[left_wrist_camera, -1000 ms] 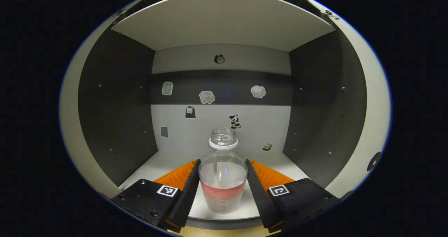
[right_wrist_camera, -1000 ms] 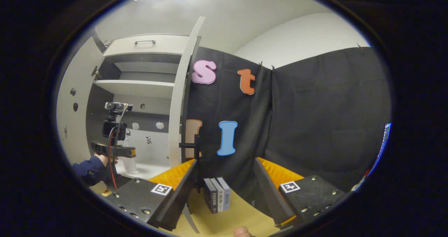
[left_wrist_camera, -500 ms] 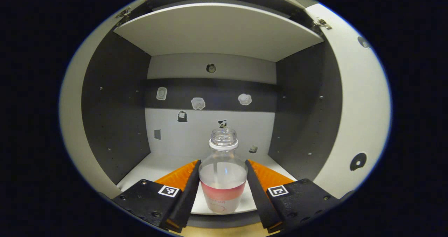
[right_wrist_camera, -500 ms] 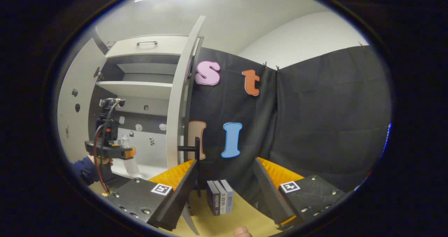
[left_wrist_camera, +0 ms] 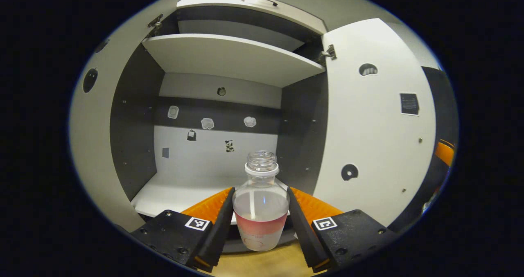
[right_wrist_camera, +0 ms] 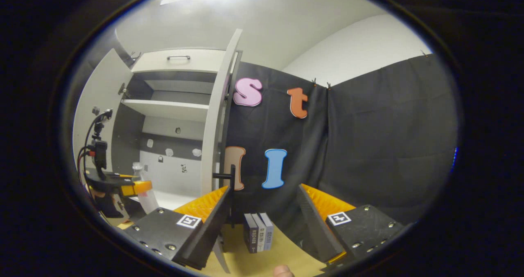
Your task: Grasp the bottle in the cabinet with the left hand and place it on the coaster, then close the right door with the right hand and the left door with the left hand.
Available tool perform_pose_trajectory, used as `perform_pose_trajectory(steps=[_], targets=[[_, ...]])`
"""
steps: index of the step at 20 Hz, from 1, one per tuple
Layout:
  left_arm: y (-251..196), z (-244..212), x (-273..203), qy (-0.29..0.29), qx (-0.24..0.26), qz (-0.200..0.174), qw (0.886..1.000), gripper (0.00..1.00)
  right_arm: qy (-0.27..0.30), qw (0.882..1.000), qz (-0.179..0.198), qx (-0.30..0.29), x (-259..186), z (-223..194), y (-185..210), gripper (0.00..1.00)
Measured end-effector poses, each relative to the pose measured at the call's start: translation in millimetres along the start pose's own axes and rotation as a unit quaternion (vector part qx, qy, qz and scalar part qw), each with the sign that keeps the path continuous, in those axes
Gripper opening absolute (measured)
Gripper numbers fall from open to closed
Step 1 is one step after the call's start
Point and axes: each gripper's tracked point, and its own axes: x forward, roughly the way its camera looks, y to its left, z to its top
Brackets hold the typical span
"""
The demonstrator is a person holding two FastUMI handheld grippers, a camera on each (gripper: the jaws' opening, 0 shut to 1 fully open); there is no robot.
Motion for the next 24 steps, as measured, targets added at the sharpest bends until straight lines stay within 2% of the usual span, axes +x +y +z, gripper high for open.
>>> perform_pose_trajectory(steps=[5,6,7,9,10,13,17,18,19,21,22,24], targets=[[-26.6,-38.0,-45.4,0.012,-0.001,-0.079,0.997,0.77,-0.010,1.000,0.009,0.003,-8.3,8.4,2.1,0.96],[-30.9,-47.3,-53.8,0.015,-0.004,-0.092,0.996,0.77,-0.011,1.000,0.010,0.007,-9.0,10.1,2.3,0.93],[-35.2,-56.7,-61.0,0.019,-0.008,-0.104,0.994,0.77,-0.013,1.000,0.010,0.009,-8.5,11.8,1.7,0.96],[-44.2,-80.9,-76.4,0.034,-0.010,-0.129,0.991,0.77,-0.017,1.000,0.007,0.008,-8.0,16.4,-1.8,1.00],[-49.7,-93.5,-83.1,0.041,-0.008,-0.144,0.989,0.77,-0.019,1.000,0.005,0.007,-8.3,18.6,-3.6,0.96],[-66.4,-133.5,-104.4,0.057,0.000,-0.185,0.981,0.77,-0.023,1.000,-0.002,0.001,-9.0,26.3,-10.9,0.96],[-72.9,-183.7,-122.4,0.088,-0.002,-0.193,0.977,0.77,-0.031,0.999,-0.013,-0.012,-12.4,37.7,-17.8,0.96],[-75.3,-193.2,-126.3,0.092,-0.004,-0.197,0.976,0.77,-0.032,0.999,-0.015,-0.015,-13.2,39.5,-18.6,0.92],[-77.2,-203.7,-130.1,0.100,-0.005,-0.201,0.974,0.77,-0.030,0.999,-0.016,-0.018,-13.9,40.4,-18.1,0.96],[-79.9,-222.8,-138.1,0.112,-0.004,-0.210,0.971,0.77,-0.031,0.999,-0.018,-0.027,-16.2,44.1,-17.6,0.92],[-83.4,-232.3,-141.6,0.118,-0.005,-0.218,0.969,0.77,-0.033,0.999,-0.018,-0.032,-16.8,46.8,-16.4,0.96],[-87.8,-251.2,-149.0,0.128,-0.010,-0.227,0.965,0.77,-0.036,0.998,-0.016,-0.040,-17.5,50.3,-12.9,0.96]])
